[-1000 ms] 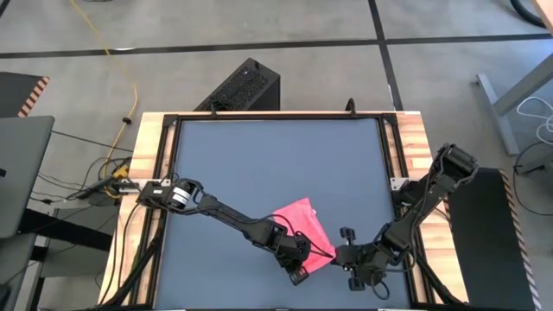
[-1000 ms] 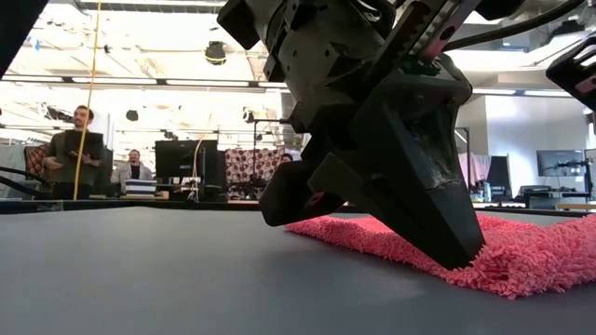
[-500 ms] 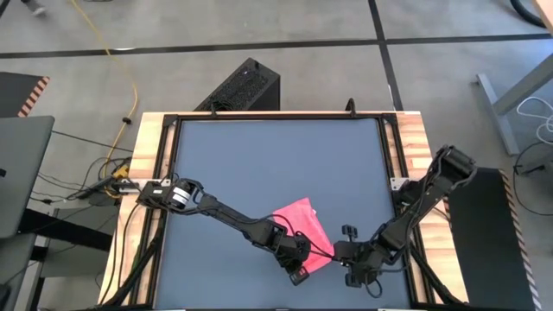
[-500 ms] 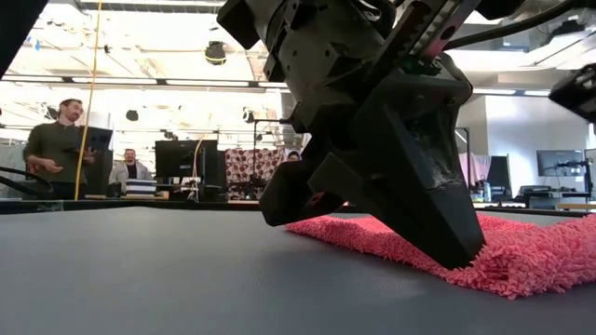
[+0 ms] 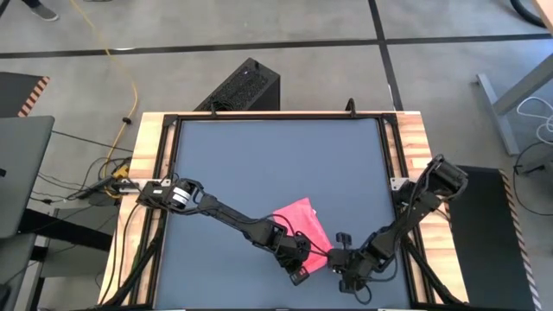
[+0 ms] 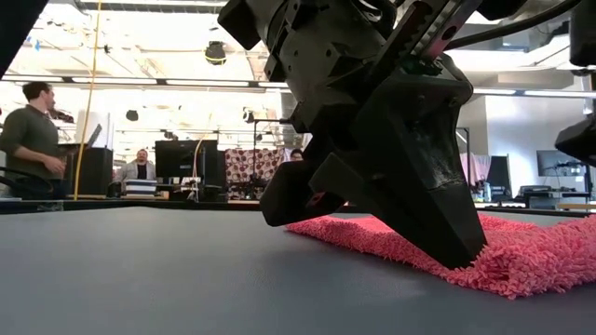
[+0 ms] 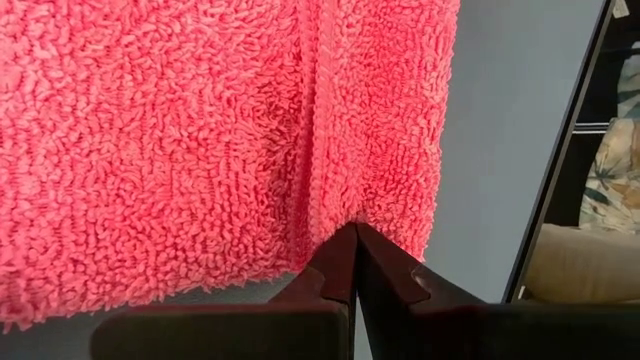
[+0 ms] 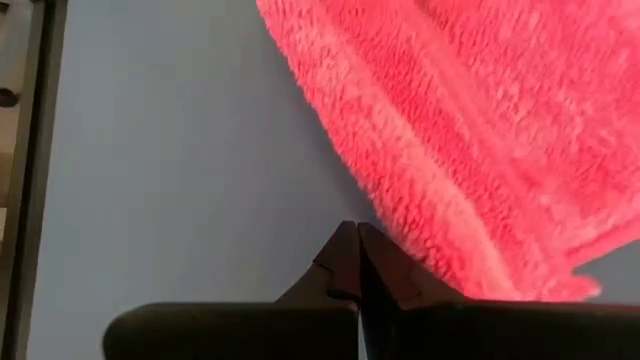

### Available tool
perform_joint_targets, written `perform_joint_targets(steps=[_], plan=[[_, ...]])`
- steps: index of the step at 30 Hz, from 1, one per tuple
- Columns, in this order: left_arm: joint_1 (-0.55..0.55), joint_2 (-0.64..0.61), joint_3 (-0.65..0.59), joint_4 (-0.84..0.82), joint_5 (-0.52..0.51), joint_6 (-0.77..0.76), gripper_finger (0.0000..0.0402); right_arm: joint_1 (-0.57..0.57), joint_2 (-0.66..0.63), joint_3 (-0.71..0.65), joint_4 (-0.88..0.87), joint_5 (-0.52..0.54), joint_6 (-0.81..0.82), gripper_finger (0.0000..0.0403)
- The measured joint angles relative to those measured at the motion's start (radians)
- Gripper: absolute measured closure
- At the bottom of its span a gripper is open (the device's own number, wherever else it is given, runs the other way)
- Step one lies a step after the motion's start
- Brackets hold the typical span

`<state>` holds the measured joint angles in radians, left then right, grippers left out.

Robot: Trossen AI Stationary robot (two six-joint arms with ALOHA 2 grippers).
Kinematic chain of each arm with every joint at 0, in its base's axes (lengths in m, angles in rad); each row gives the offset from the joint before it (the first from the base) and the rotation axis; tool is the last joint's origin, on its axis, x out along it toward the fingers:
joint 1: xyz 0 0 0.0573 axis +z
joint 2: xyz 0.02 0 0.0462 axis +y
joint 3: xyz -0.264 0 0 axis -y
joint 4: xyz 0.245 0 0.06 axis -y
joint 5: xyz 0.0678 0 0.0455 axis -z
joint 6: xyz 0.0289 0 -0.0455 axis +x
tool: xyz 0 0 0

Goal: Roll towel
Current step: Roll the pink towel

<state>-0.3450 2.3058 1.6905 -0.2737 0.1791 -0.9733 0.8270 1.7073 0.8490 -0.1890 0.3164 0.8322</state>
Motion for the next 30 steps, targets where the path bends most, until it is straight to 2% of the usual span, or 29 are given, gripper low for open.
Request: perform_joint_targets(steps=[30], plan=[[0.000,0.000,0.000,0.003,-0.001,0.008,0.0401,-0.069,0.000,0.012,0.077,0.028,-0.099,0.0383]])
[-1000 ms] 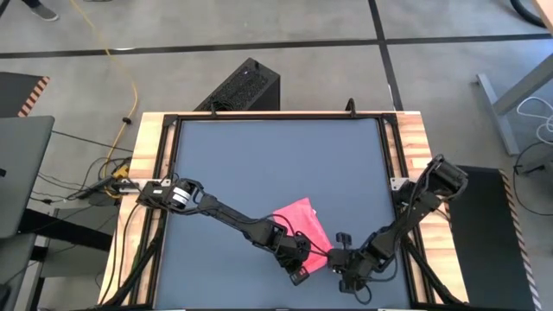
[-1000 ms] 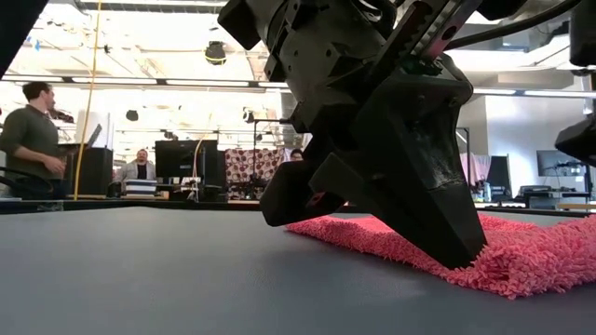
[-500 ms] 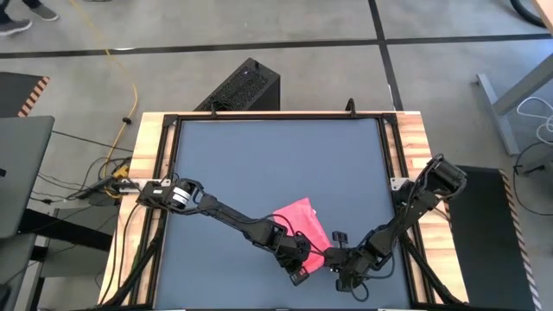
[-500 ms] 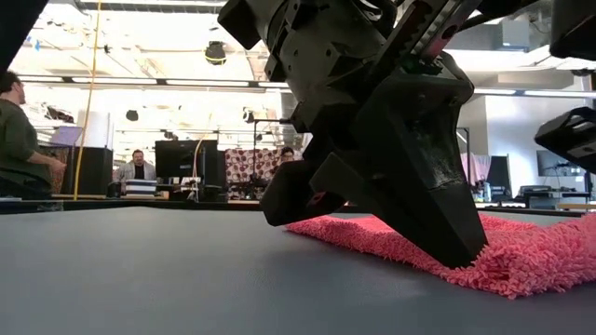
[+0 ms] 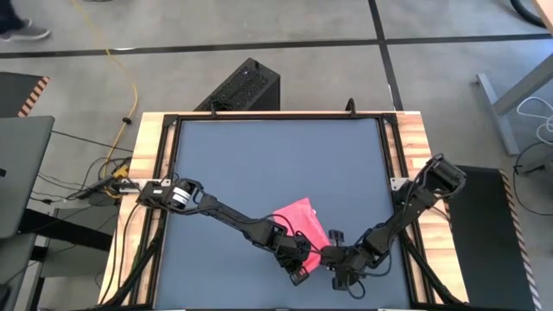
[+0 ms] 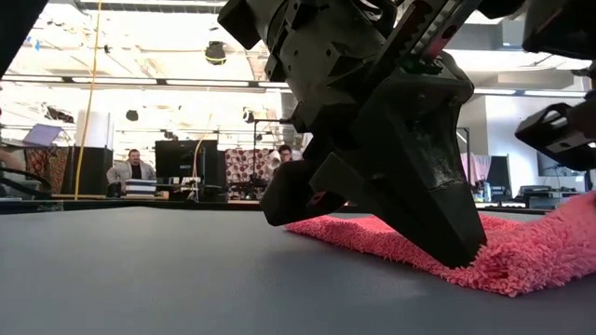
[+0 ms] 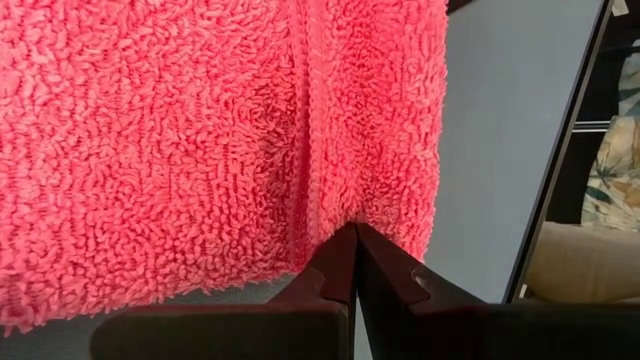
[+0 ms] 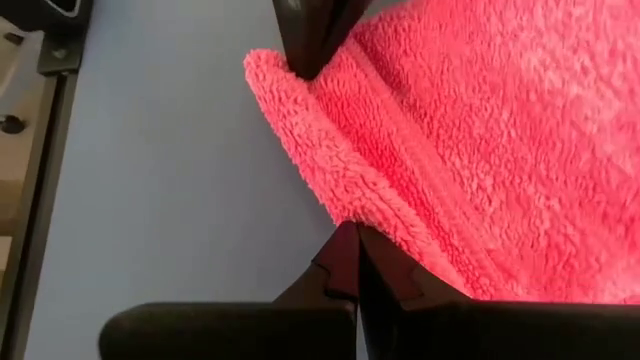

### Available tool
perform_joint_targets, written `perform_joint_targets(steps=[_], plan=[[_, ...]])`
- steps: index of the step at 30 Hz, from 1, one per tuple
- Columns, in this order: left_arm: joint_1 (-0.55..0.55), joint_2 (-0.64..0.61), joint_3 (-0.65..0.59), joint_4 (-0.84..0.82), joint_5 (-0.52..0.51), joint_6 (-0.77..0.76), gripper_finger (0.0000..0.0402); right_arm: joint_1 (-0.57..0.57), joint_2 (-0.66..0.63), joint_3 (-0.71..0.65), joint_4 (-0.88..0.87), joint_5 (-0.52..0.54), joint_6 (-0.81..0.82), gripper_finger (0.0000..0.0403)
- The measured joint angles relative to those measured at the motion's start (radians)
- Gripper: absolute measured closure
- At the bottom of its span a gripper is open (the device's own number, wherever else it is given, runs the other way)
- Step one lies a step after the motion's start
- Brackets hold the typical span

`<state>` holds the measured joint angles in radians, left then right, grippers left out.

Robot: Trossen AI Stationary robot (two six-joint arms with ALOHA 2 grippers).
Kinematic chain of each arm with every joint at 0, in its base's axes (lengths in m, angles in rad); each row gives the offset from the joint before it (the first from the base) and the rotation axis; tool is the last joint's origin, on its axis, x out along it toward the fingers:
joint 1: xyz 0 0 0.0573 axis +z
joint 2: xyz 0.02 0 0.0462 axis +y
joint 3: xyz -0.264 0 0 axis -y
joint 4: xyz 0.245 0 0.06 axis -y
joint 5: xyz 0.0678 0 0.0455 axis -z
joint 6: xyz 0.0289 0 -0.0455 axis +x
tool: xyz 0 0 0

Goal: Roll towel
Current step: Roll the pink towel

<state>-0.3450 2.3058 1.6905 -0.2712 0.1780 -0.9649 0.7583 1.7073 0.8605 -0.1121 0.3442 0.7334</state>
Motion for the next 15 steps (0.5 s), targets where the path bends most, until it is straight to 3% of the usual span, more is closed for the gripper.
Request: perform_joint_targets(steps=[15], plan=[[0.000,0.000,0.000,0.000,0.008,-0.008,0.0401,-0.067,0.000,0.018,-0.075,-0.026,-0.027,0.0383]])
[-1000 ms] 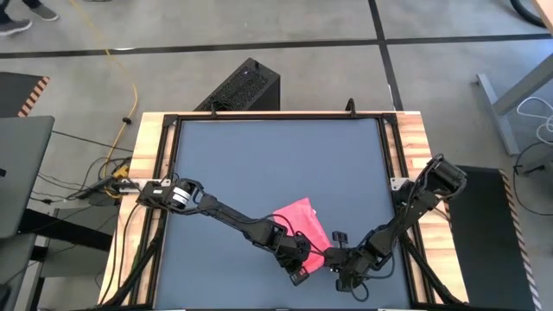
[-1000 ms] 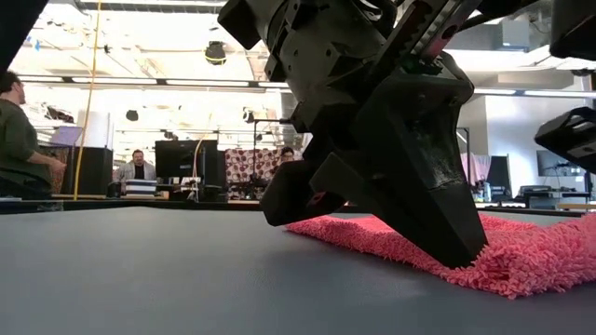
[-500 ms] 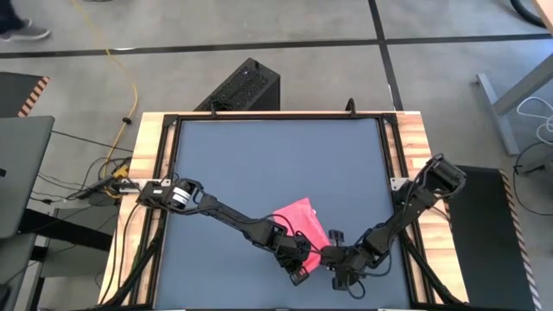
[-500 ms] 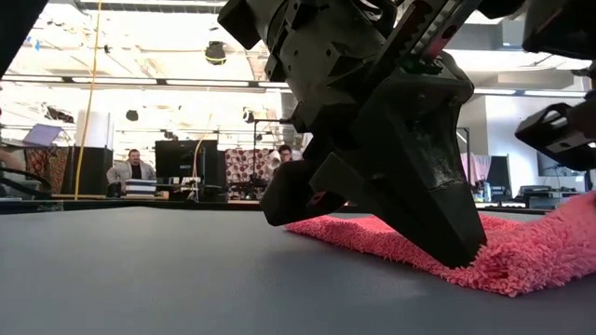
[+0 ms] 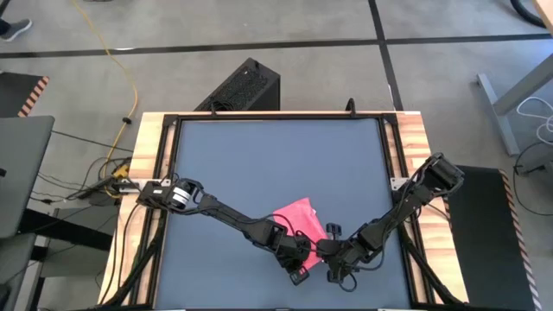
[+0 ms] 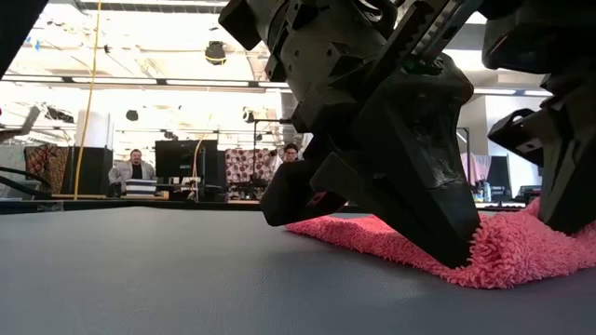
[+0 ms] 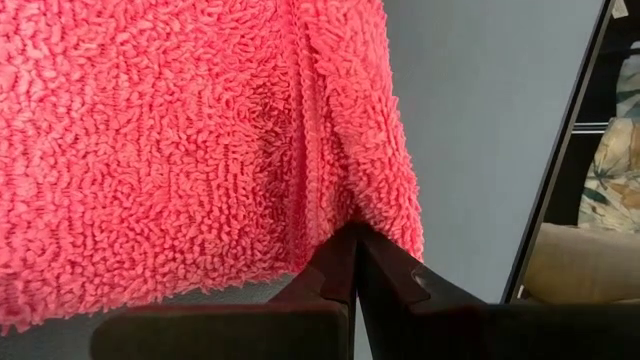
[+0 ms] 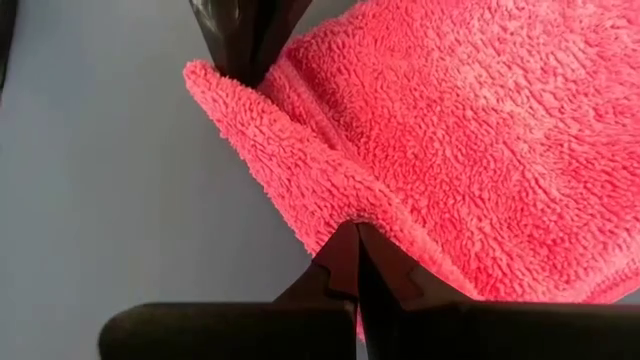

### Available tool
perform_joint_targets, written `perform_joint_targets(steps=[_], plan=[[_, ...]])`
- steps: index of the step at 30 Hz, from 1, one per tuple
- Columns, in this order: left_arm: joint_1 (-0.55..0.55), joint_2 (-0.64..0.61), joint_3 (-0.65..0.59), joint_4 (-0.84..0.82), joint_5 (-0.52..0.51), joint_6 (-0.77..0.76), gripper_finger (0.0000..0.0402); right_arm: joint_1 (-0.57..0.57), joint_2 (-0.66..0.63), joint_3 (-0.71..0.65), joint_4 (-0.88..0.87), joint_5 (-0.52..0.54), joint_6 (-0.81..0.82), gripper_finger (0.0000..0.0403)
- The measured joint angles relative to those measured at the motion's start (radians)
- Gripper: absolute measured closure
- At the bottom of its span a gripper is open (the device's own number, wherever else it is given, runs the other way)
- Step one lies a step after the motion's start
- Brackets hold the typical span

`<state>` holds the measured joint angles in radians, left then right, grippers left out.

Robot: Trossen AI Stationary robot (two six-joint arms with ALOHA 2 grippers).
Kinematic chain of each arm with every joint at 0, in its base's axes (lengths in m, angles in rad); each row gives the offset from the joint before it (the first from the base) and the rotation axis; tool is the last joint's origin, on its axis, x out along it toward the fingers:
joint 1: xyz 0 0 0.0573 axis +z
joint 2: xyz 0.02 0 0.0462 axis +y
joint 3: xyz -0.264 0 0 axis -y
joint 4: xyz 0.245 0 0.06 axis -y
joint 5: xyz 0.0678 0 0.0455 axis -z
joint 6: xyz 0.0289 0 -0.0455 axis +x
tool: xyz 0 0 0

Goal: Roll towel
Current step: Roll the pink towel

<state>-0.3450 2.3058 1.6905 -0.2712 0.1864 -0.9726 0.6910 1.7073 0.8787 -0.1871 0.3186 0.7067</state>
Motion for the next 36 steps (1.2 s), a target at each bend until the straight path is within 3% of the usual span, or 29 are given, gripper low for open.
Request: perform_joint_targets(steps=[25,32,36], plan=[[-0.018,-0.097,0.002,0.129,-0.079,0.123,0.0401,-0.019,-0.003,-0.037,-0.037,-0.003,0.097,0.0383],[-0.018,-0.096,-0.011,0.091,-0.211,0.154,0.0401,-0.032,-0.003,-0.037,-0.036,-0.029,0.098,0.0383],[-0.018,-0.096,-0.011,0.127,-0.162,0.194,0.0401,-0.033,-0.003,-0.038,-0.036,-0.041,0.098,0.0383]])
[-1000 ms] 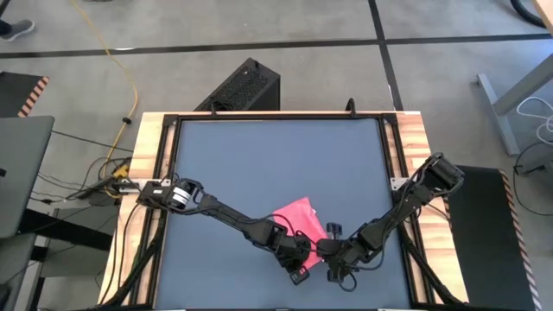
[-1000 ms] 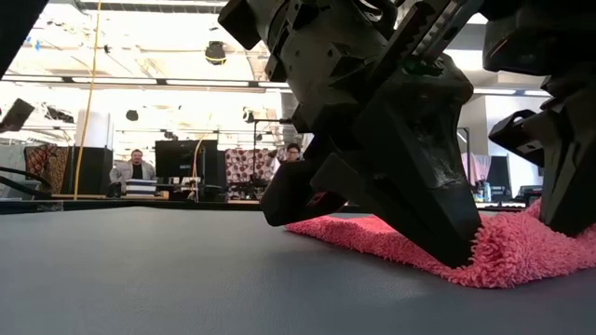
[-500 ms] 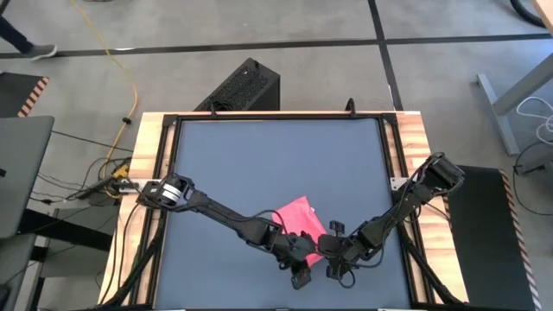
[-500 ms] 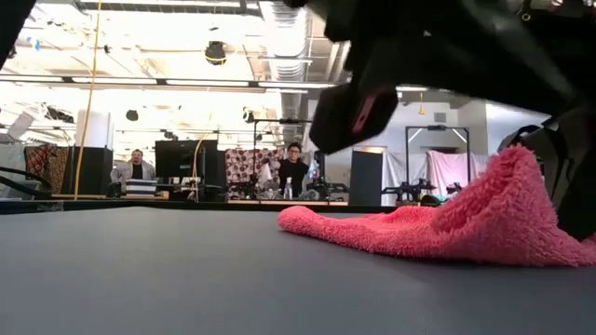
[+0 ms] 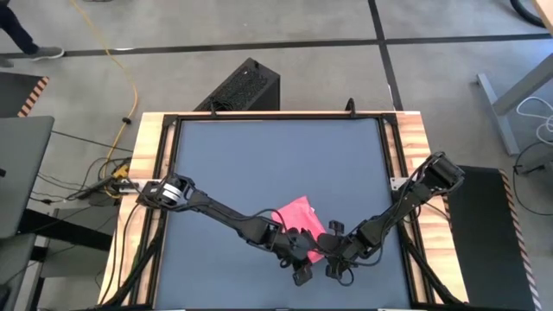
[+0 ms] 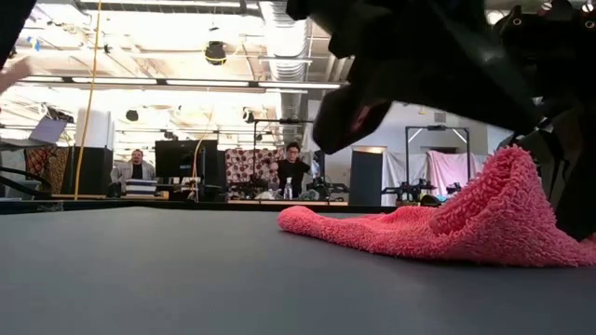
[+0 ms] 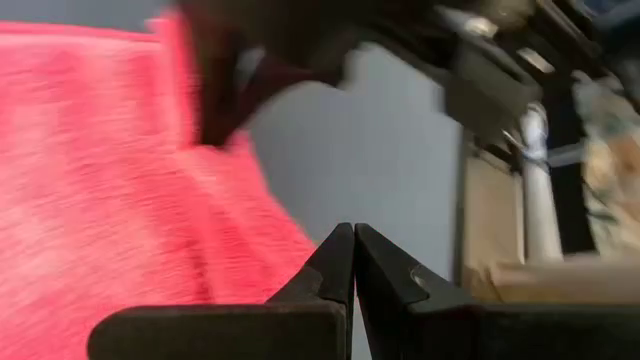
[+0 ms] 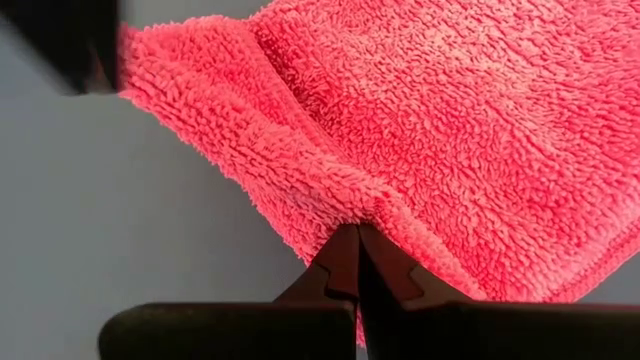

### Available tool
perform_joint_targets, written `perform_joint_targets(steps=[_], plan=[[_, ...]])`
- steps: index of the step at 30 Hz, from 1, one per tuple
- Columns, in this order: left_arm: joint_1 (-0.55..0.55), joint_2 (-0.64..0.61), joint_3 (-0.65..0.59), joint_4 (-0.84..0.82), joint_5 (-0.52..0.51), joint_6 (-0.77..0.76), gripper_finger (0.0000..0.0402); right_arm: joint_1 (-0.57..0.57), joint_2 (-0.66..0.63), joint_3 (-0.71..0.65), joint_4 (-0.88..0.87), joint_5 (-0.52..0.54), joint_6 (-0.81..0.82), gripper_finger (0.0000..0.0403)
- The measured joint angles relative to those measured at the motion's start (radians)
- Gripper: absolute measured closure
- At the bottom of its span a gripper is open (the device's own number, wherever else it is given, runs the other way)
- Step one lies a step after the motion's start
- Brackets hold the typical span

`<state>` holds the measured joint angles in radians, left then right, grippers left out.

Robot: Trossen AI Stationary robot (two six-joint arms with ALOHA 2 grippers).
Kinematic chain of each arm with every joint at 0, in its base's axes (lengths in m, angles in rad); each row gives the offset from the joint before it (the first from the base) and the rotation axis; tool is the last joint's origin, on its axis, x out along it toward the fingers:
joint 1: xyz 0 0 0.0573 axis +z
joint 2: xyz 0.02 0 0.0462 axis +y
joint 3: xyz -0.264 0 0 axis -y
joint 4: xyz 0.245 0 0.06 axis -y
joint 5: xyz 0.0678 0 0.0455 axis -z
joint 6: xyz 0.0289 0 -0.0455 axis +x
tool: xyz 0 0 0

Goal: Roll towel
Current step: Roll the pink towel

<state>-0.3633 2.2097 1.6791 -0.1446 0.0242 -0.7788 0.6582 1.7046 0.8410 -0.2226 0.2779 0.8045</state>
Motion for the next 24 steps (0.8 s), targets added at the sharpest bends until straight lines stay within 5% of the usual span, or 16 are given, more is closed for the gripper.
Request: perform_joint_targets(steps=[24], plan=[[0.020,0.082,0.000,0.089,0.105,-0.080,0.0402,-0.001,0.003,-0.002,0.000,-0.007,0.010,0.0382]])
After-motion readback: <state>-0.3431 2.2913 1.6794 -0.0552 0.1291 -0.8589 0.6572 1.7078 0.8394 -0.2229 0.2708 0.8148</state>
